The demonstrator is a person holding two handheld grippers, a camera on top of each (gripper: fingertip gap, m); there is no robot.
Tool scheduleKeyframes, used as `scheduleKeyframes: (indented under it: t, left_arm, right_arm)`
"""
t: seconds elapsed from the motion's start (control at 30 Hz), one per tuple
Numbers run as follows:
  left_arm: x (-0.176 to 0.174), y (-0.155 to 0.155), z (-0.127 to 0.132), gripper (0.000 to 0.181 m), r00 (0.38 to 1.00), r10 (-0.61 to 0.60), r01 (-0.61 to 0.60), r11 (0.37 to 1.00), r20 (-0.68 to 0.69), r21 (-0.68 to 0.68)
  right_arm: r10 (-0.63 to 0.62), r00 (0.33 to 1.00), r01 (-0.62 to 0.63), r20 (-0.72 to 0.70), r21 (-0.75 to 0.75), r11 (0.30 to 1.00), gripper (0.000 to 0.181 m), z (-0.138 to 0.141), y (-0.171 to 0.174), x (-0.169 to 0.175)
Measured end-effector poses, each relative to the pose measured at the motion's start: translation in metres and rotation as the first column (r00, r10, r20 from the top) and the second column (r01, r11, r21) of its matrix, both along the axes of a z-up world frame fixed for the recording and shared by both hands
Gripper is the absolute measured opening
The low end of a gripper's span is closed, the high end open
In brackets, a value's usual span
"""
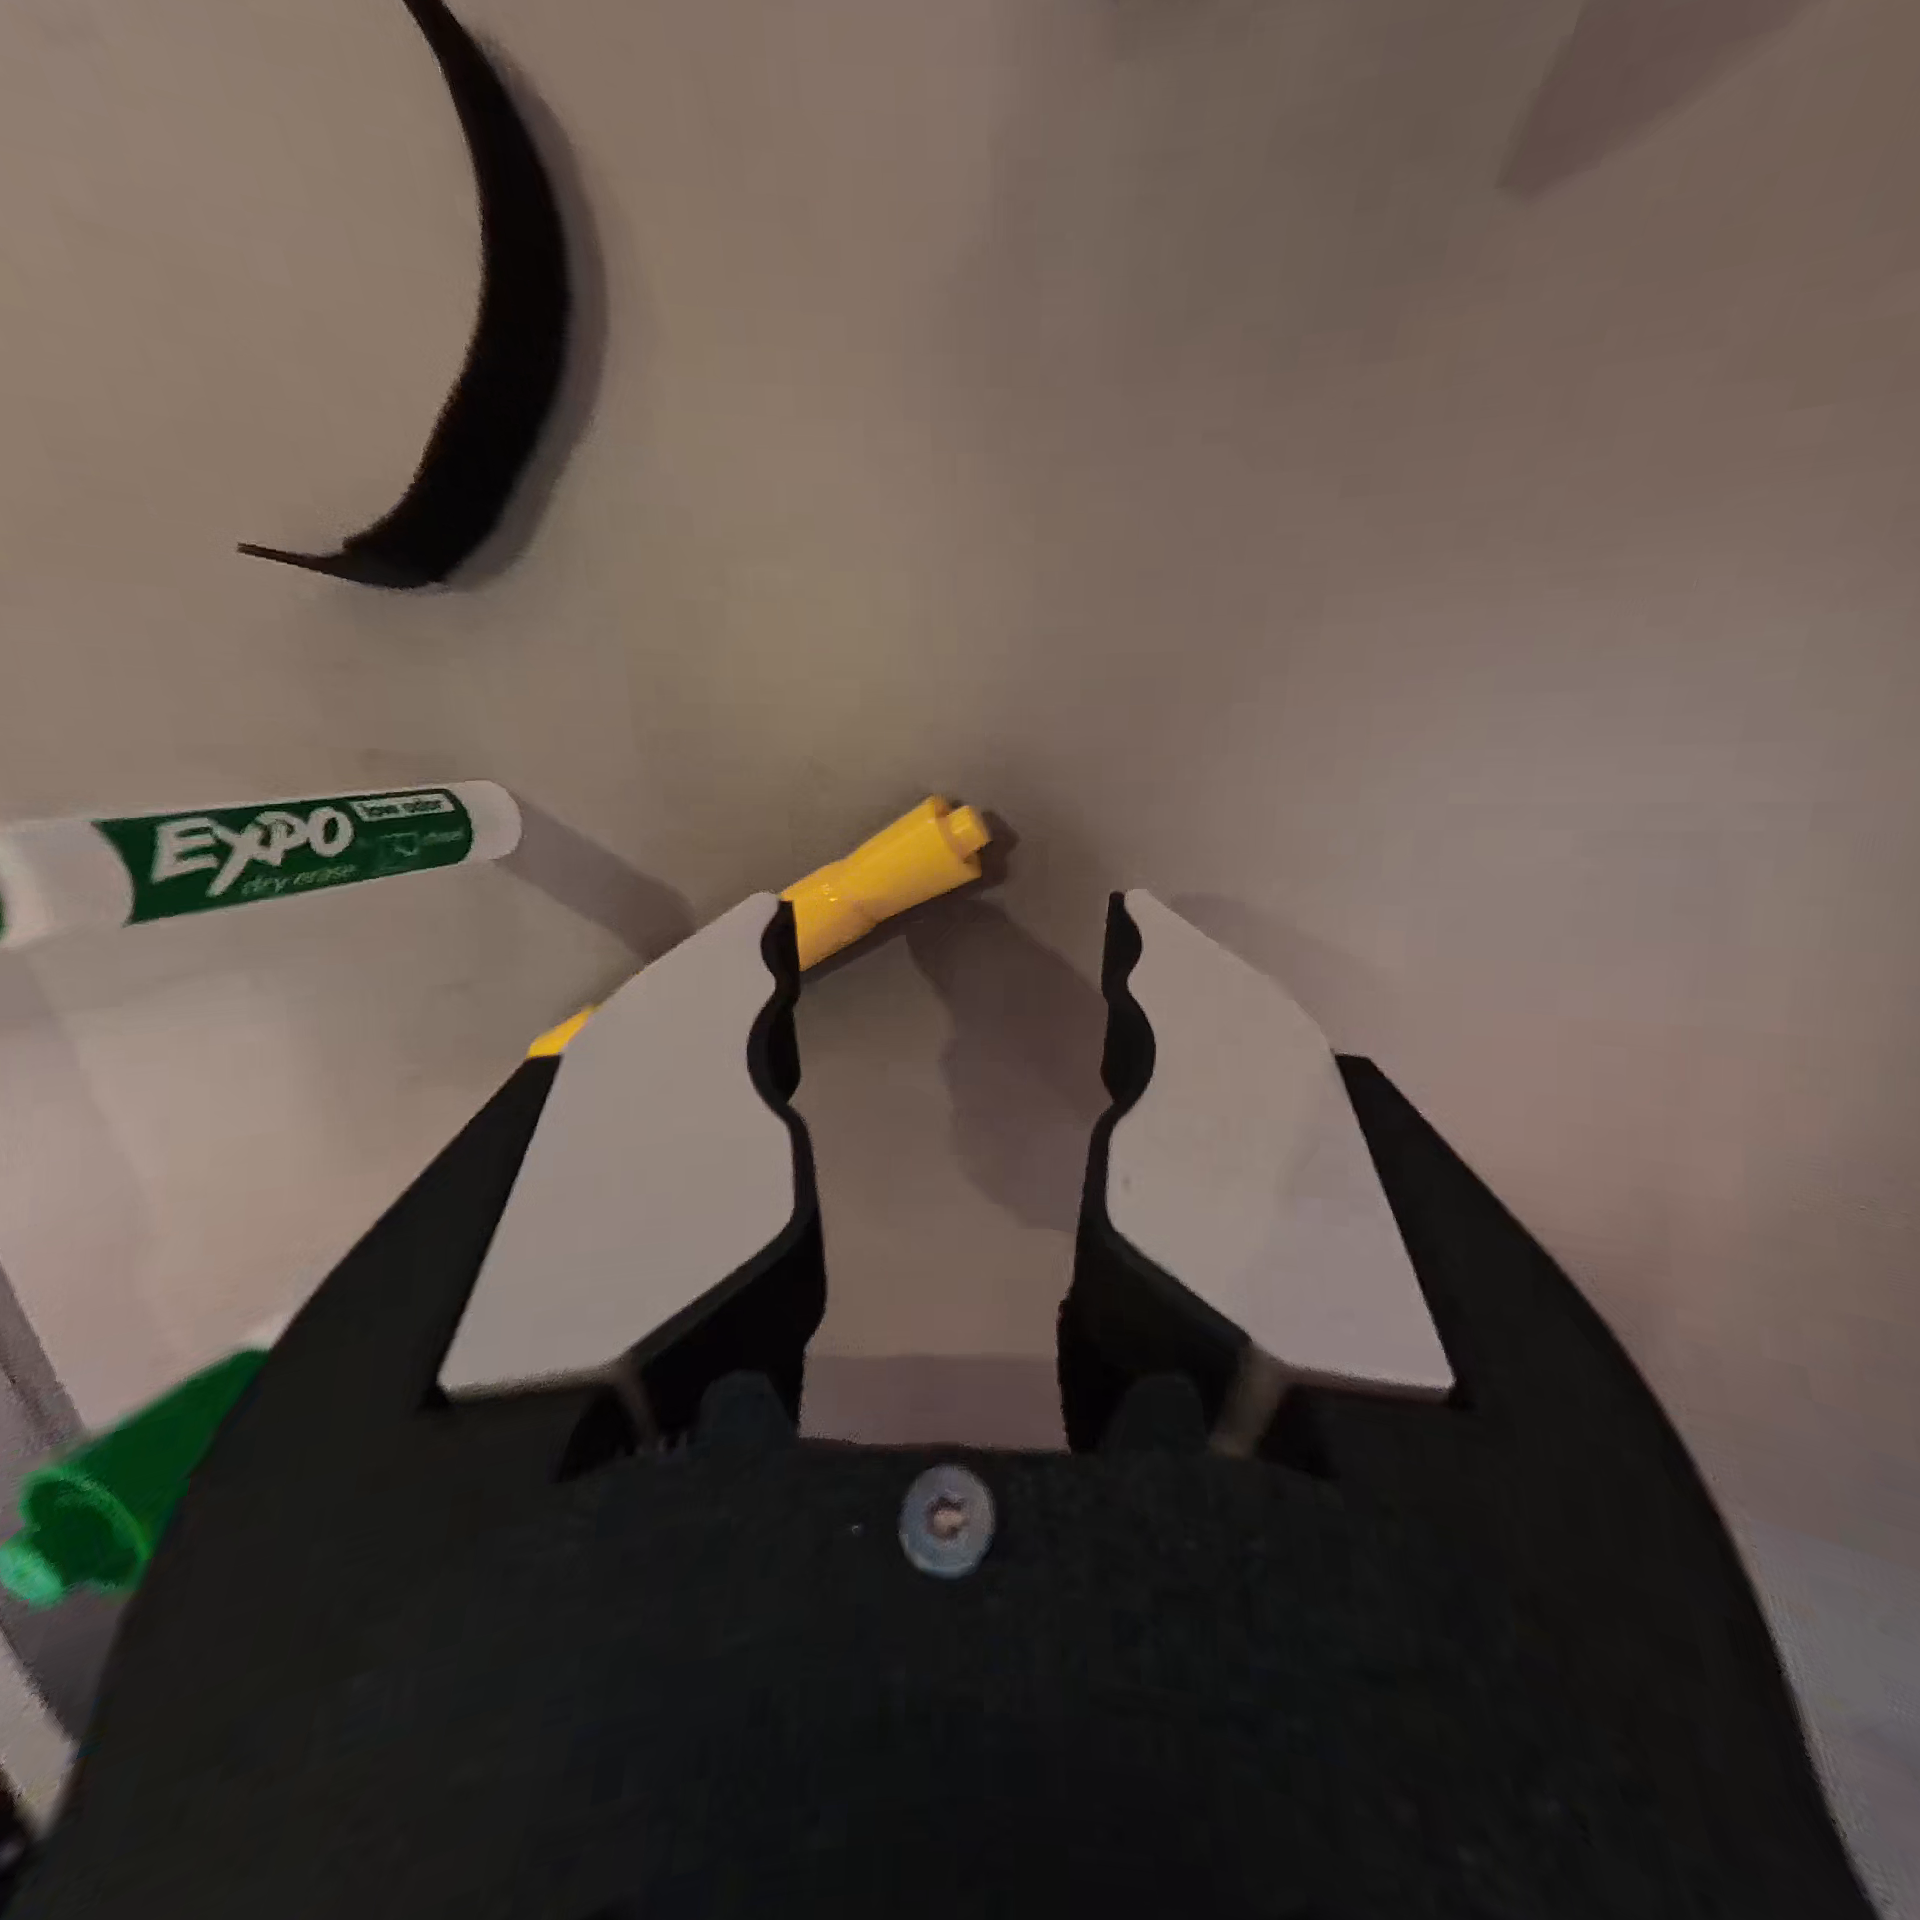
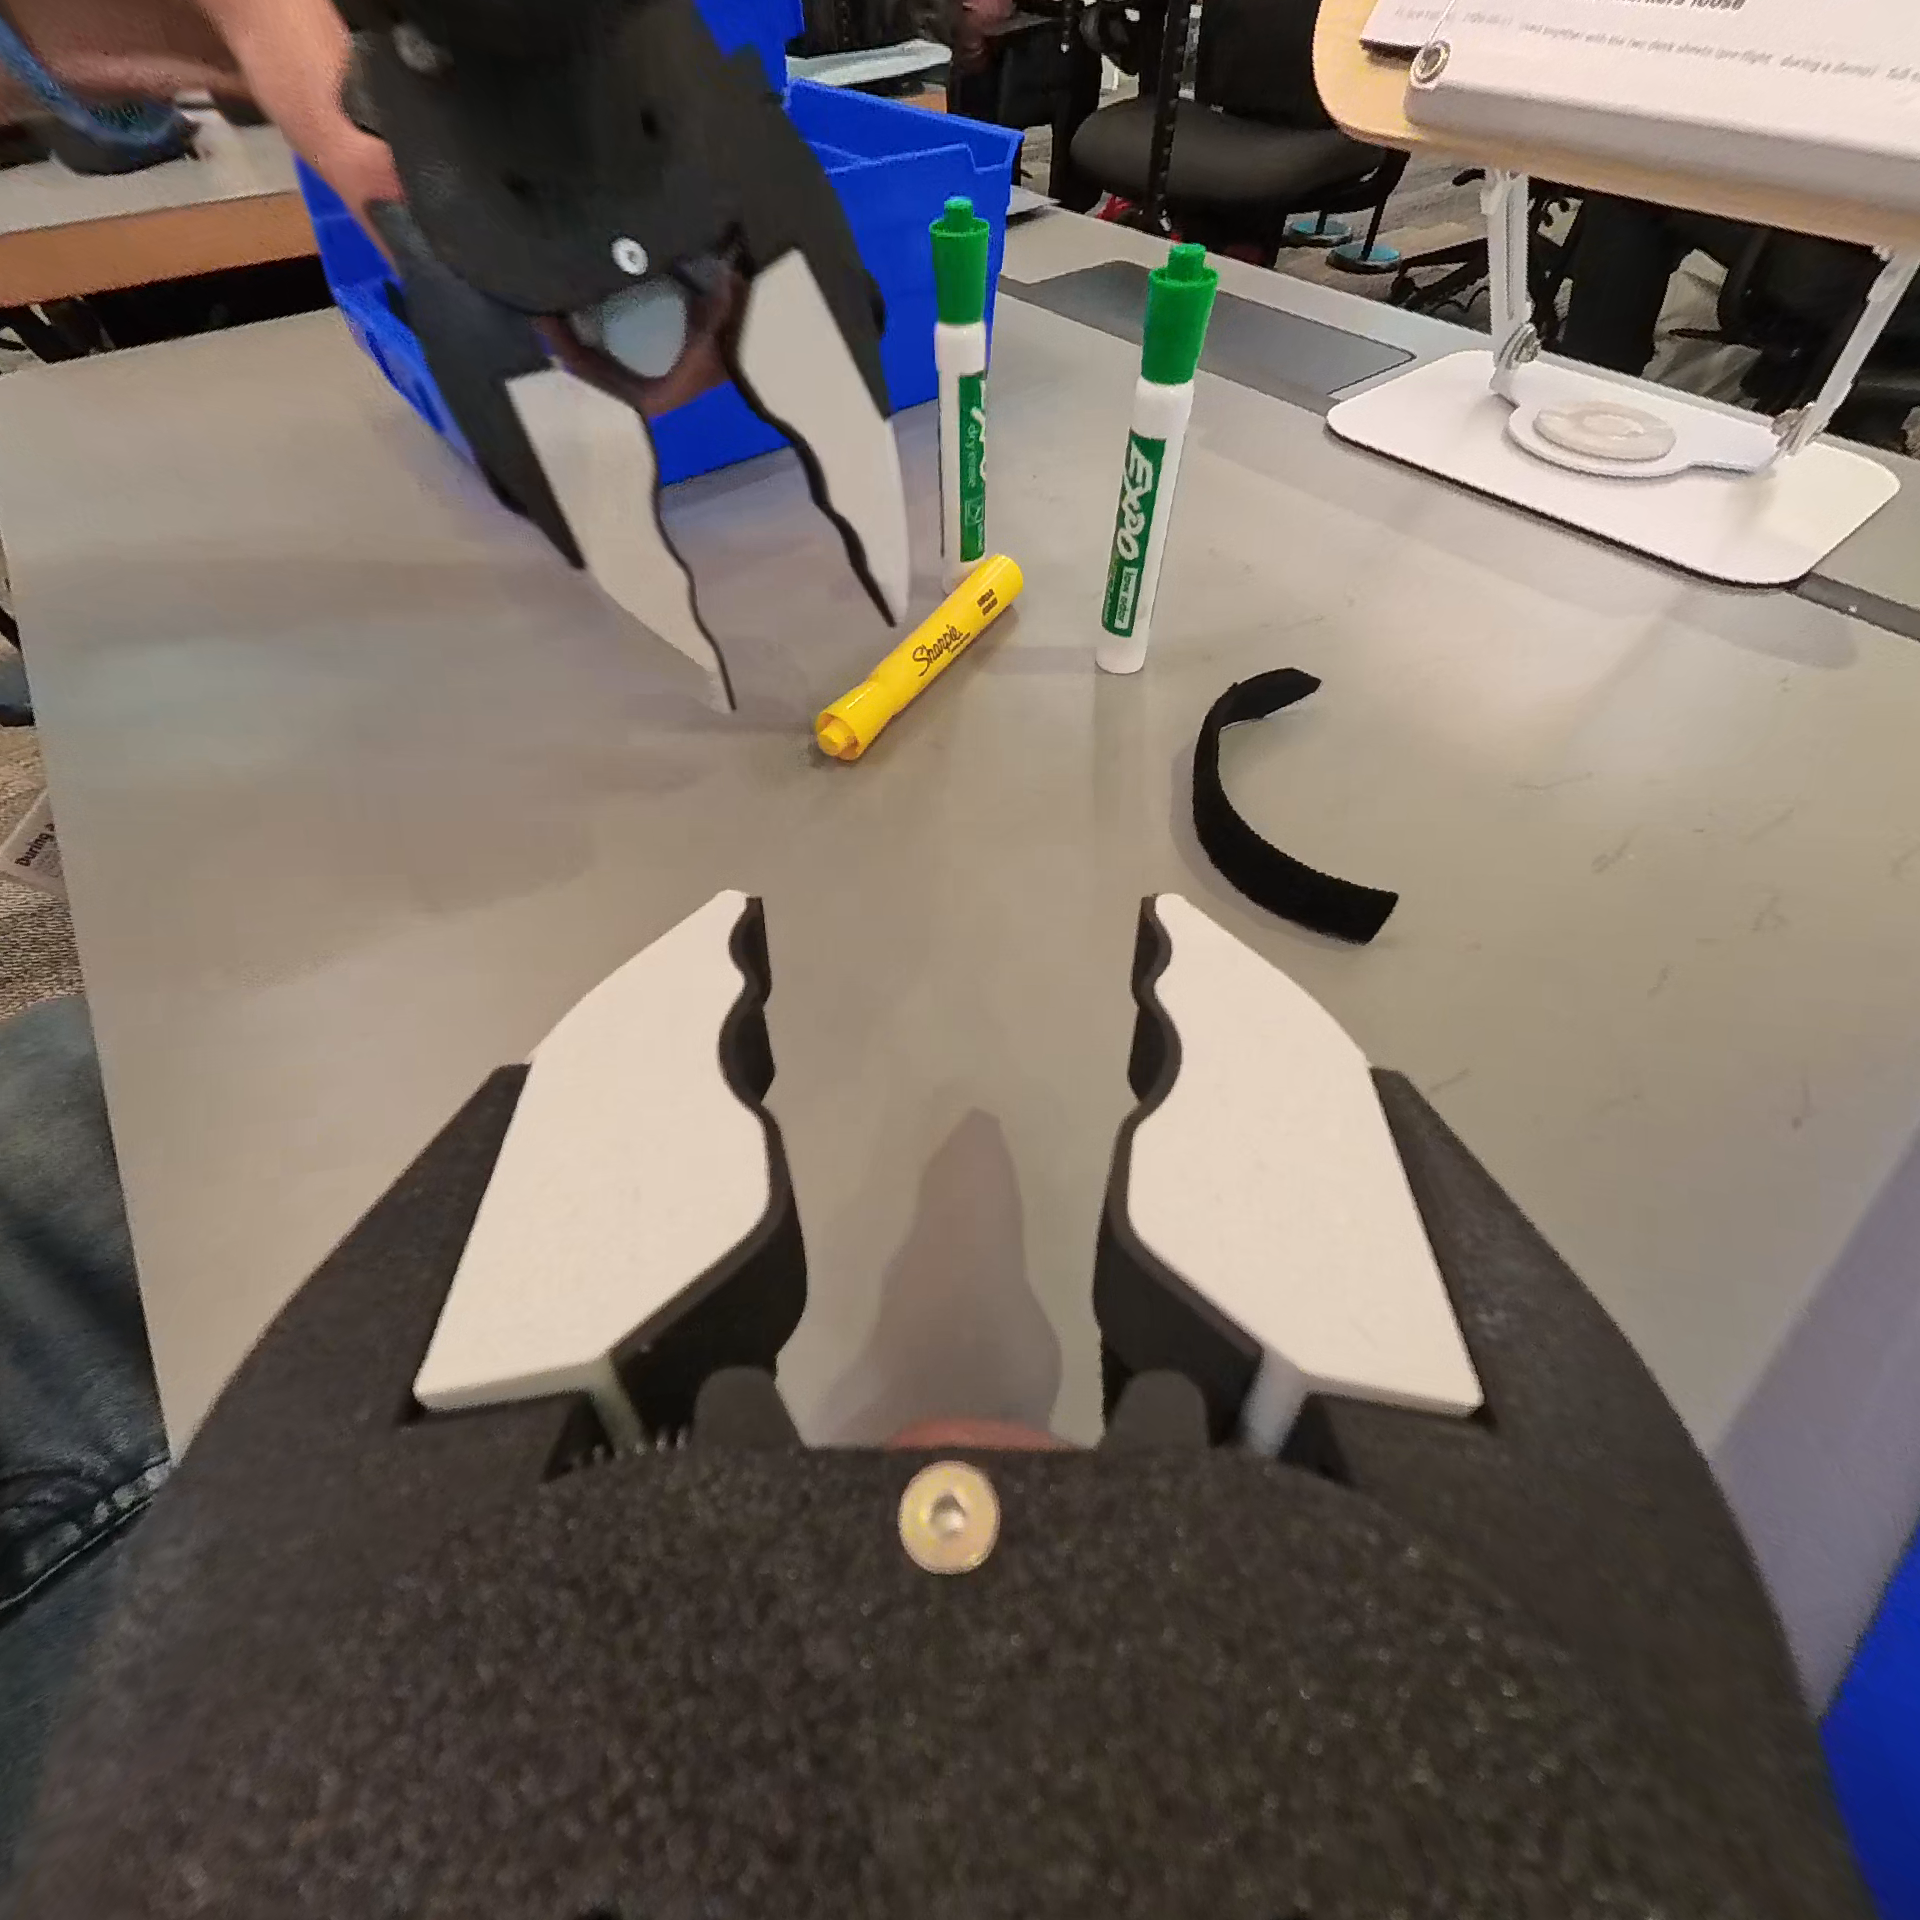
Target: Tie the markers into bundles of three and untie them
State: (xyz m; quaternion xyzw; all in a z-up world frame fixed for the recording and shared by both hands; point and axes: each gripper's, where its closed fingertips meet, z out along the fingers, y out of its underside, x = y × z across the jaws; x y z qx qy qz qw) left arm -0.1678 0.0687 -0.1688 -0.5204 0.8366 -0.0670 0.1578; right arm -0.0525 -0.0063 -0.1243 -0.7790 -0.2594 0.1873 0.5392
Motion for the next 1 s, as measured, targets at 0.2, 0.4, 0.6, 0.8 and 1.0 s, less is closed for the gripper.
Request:
scheduleKeyframes:
  t: [0.2,0.4,0.6,0.8,1.0]
  left_arm:
    - [0.007,0.010,-0.011,0.044,0.979,-0.146,0.150,0.989,-0.144,0.018]
    - [0.005,0.012,-0.026,0.046,0.939,-0.200,0.226,0.972,-0.282,0.066]
    - [0.008,0.011,-0.027,0.028,0.926,-0.230,0.260,0.964,-0.298,0.063]
    - [0.018,-0.002,-0.025,0.025,0.932,-0.257,0.279,0.959,-0.257,0.049]
    - [0.046,-0.031,0.000,0.020,0.962,-0.265,0.267,0.963,-0.064,0.030]
  right_arm:
    - [-0.011,1.000,0.011,-0.005,0.004,1.000,0.067,0.002,0.000,0.005]
    - [-0.008,1.000,0.008,-0.012,-0.001,1.000,0.067,0.001,0.000,0.005]
    - [-0.006,1.000,0.006,-0.011,-0.001,1.000,0.067,0.000,0.000,0.005]
    - [-0.011,1.000,0.011,-0.017,-0.003,1.000,0.067,0.001,0.000,0.007]
    - [-0.014,1.000,0.014,-0.018,0.002,1.000,0.066,0.003,0.000,0.008]
